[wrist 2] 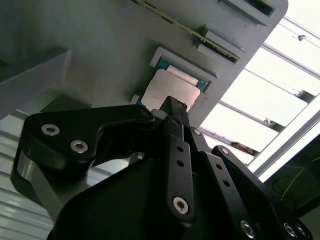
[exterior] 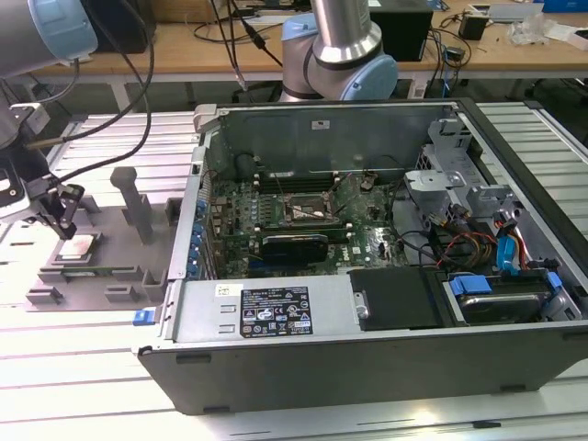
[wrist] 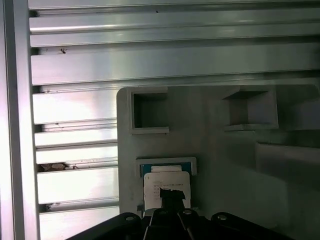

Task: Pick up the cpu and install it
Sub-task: 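Pick up the cpu and move it towards the insertion slot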

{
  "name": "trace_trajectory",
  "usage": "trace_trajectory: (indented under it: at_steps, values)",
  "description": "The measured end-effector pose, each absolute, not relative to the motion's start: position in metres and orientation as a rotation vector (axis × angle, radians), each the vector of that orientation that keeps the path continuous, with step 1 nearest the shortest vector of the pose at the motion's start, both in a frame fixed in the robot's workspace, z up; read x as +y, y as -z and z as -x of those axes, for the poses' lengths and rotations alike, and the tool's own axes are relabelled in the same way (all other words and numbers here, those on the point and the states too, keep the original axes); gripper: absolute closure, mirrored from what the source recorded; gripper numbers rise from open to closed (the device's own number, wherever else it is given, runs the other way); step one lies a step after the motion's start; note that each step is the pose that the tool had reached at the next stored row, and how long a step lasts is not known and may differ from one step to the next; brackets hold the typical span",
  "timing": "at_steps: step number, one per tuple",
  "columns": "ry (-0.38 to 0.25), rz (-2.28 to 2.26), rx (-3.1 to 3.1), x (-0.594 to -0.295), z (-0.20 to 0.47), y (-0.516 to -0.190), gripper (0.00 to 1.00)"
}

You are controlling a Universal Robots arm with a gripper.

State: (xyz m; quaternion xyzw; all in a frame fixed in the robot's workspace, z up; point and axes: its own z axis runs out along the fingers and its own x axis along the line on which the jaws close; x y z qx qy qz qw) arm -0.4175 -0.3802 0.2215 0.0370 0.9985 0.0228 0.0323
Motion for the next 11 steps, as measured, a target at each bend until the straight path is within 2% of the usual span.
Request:
trace_trajectory:
  at_steps: [9,10,11]
  values:
    - [-0.071,-0.098,3.077,-0.380,0.416,-0.209,0.89]
    - [-0.071,-0.098,3.077,-0.380,0.416,-0.209,0.89]
    - [-0.071,-0.098,3.077,-0.380,0.416,-0.209,0.83]
